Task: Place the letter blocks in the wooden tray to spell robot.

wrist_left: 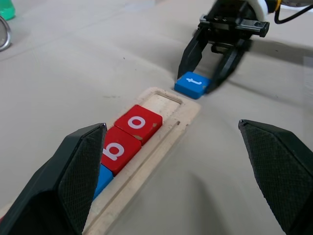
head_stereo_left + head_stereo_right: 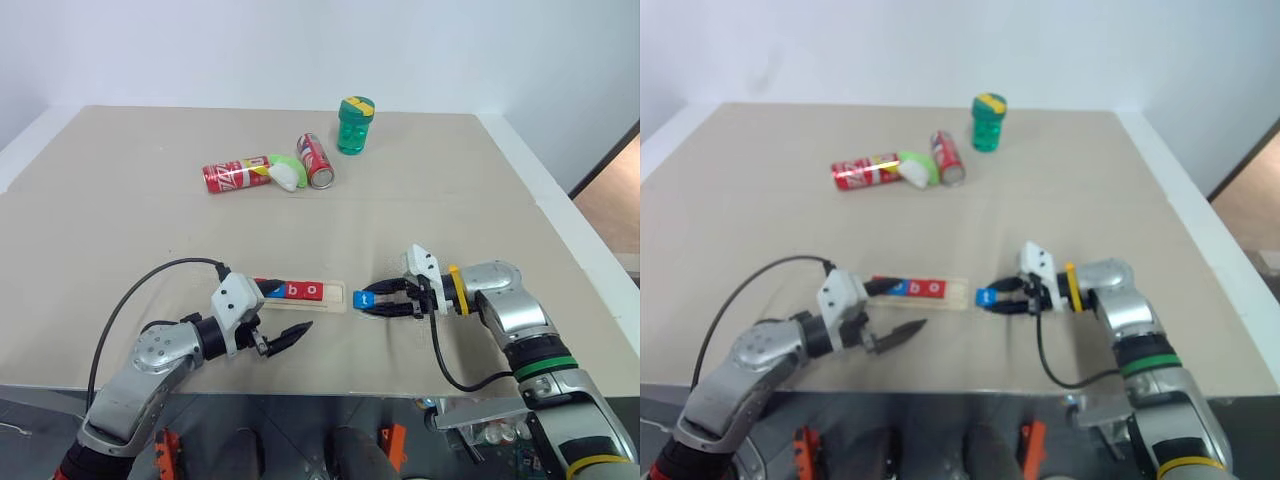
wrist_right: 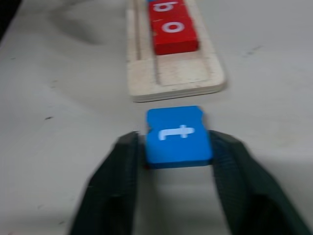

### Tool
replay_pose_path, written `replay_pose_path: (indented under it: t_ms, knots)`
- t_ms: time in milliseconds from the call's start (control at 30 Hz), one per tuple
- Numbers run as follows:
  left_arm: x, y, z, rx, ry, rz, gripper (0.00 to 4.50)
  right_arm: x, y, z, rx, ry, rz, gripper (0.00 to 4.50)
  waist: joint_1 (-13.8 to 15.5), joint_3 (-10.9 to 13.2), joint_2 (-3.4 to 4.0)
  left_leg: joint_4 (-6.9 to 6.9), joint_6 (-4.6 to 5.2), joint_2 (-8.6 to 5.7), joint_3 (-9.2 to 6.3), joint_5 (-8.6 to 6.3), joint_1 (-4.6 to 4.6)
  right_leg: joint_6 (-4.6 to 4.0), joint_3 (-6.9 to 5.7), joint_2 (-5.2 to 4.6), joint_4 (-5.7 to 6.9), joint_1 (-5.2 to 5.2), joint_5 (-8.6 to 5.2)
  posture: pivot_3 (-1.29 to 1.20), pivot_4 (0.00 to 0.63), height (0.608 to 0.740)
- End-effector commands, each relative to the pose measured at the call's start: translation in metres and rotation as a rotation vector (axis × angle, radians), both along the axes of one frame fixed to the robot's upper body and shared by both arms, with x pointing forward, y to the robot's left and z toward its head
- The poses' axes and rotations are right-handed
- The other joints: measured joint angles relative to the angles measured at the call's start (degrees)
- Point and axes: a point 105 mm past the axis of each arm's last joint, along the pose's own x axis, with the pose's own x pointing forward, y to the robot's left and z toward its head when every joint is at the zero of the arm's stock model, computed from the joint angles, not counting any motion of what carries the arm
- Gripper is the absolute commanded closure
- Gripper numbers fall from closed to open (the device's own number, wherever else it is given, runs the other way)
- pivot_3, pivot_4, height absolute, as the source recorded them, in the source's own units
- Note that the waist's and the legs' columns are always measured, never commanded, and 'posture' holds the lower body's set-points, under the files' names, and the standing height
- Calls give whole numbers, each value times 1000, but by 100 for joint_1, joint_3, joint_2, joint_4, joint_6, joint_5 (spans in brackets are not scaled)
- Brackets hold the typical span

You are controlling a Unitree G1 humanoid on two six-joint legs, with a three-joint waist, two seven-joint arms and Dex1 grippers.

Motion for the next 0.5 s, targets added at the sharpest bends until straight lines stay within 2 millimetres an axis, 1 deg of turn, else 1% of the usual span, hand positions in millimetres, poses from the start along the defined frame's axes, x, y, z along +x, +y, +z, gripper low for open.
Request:
replay_pose_path:
  t_ms: [33, 133, 233, 300, 367, 400, 433, 500]
  knots:
    - [-2, -1, 6, -1, -41, -22, 0, -5, -1, -17, -47, 54, -15, 3303, -1, 0, 0, 0, 0, 0, 0, 0, 1, 1, 0, 0, 0, 0, 0, 0, 150, 740]
    - [-2, 0, 5, 1, -38, -20, 0, -5, -1, -15, -43, 47, -26, 3303, -2, 0, 0, 1, -5, 3, 1, 5, 5, 6, 1, 3, 0, 1, 1, 0, 150, 740]
    - [-3, 5, 2, 10, -39, -1, 0, 1, -3, -2, -47, -10, -32, 3303, -2, 0, 0, 1, -6, 4, 2, 6, 6, 8, 2, 4, 0, 2, 2, 0, 150, 740]
    - [-2, 7, 1, 13, -41, 17, 0, 5, 0, 11, -24, -28, -29, 3303, -3, 1, 1, 1, -6, 5, 4, 6, 7, 8, 4, 4, 0, 2, 2, 0, 150, 740]
    - [3, 11, 2, -2, -41, 69, 0, 10, 14, 32, 2, -68, 11, 3303, -4, 3, 3, 1, -6, 5, 7, 7, 6, 9, 5, 4, 1, 0, 4, 0, 150, 740]
    - [6, 12, 1, -9, -39, 97, 0, 11, 23, 40, 10, -88, 29, 3303, -13, 5, 7, 1, -6, 5, 9, 8, 6, 10, 8, 4, 1, -2, 6, 0, 150, 740]
    - [8, 13, 1, -11, -41, 118, 0, 11, 31, 44, 14, -97, 44, 3303, -19, 5, 7, 1, -6, 6, 15, 9, 4, 12, 13, 4, 2, -9, 10, 0, 150, 740]
    - [10, 13, 1, -14, -42, 138, 0, 10, 39, 46, 12, -97, 57, 3303, -25, 5, 7, 1, -4, 12, 16, 10, 2, 12, 14, 10, 2, -12, 13, 0, 150, 740]
